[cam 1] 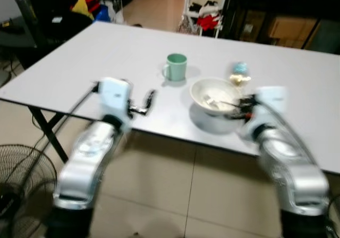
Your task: Setting the table
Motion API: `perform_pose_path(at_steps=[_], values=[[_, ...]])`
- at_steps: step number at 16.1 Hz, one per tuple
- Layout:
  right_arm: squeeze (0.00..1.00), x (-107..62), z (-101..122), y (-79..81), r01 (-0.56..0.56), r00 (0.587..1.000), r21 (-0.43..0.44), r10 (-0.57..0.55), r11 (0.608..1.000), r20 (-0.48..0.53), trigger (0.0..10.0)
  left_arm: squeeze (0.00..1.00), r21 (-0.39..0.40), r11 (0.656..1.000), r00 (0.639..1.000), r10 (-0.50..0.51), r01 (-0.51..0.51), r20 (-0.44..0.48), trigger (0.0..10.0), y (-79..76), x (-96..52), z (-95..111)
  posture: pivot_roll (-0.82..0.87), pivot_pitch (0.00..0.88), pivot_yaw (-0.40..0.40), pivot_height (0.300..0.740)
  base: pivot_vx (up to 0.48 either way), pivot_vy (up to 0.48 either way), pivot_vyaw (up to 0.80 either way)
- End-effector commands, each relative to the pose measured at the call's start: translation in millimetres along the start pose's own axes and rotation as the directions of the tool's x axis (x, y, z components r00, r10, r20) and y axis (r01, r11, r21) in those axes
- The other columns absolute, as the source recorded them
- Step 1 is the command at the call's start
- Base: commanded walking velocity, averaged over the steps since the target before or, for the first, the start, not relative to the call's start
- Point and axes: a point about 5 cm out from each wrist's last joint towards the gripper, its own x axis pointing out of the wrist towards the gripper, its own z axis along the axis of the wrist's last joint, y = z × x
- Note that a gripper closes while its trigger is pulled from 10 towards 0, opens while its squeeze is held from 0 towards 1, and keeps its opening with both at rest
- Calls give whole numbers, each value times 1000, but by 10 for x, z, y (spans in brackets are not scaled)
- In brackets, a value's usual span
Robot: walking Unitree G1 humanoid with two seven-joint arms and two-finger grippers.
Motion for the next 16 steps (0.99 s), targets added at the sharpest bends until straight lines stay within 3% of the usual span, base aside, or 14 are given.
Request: perform_pose_path(at_steps=[1, 14, 16], values=[[0, -23, 28, -97, 37, 999, -8, -37, 999, 10, 10000, 0, -6, 1000, 1000, -23, 23, 8, 10000, -59, 19, 21, 87, 0, 6, 740, 307, 0, 0], [0, -15, 28, -84, 27, 1000, -8, -27, 1000, 2, 10000, 0, 0, 999, 999, -33, 33, 2, 10000, -56, 26, 22, 88, 0, 16, 740, 306, 0, 0], [0, -6, 59, -93, 4, 1000, -45, -4, 999, -2, 10000, 0, 15, 996, 996, -89, 89, -6, 10000, -86, 30, 10, 83, 0, 19, 740, 152, 0, 0]])
